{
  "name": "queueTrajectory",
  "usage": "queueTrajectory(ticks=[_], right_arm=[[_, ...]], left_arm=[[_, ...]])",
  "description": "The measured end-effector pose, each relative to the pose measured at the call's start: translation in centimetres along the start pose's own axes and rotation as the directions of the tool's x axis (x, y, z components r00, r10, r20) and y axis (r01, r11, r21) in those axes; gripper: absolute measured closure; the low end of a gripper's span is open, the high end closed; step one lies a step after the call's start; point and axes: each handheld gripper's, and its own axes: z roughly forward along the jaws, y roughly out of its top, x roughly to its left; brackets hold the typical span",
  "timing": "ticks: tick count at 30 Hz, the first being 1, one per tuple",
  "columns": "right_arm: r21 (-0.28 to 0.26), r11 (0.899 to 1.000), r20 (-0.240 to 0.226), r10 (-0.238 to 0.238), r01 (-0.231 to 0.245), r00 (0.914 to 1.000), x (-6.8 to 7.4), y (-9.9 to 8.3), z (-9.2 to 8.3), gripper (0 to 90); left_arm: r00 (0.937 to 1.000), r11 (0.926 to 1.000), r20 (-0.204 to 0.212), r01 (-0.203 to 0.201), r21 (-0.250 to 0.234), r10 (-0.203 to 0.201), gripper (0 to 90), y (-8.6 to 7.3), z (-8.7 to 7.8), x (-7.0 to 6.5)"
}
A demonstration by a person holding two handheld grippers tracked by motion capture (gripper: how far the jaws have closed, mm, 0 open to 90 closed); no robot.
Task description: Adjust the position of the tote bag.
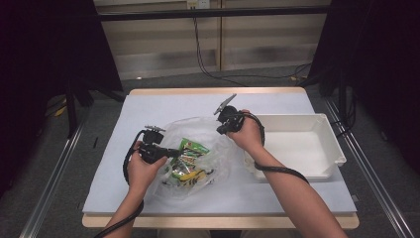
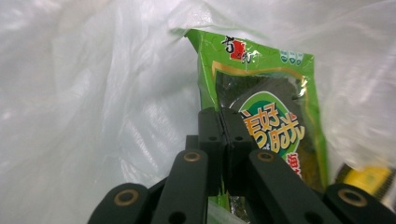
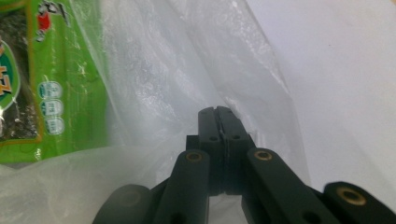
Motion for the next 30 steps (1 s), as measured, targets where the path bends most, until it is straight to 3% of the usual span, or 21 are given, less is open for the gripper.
queueTrajectory(ticks=[5,11,17,25,30], right_arm=[[-0.014,1.0,-0.01,0.004,-0.005,0.9999,0.2,0.0,-0.4,88.8],[-0.015,0.999,-0.037,-0.041,0.04,0.9985,1.4,0.2,-0.8,88.6],[-0.025,0.999,-0.044,-0.037,0.036,0.9984,1.9,0.1,-0.9,87.1],[-0.06,0.997,-0.061,-0.043,0.04,0.9972,2.5,0.5,-2.0,81.1],[-0.08,0.995,-0.118,-0.067,0.057,0.9908,3.6,0.9,-2.6,73.4]], left_arm=[[0.9998,0.999,-0.019,0.0,-0.045,-0.001,88.8,0.1,-0.9,0.0],[0.9994,0.9956,-0.031,-0.015,-0.092,0.012,89.0,0.2,-2.4,0.1],[0.9991,0.9953,-0.02,-0.039,-0.088,0.038,89.0,0.3,-2.4,-0.3],[0.9979,0.9933,-0.039,-0.055,-0.102,0.051,89.1,0.5,-2.5,-0.5],[0.9983,0.9912,-0.041,-0.047,-0.124,0.042,89.1,0.5,-2.4,-0.6]])
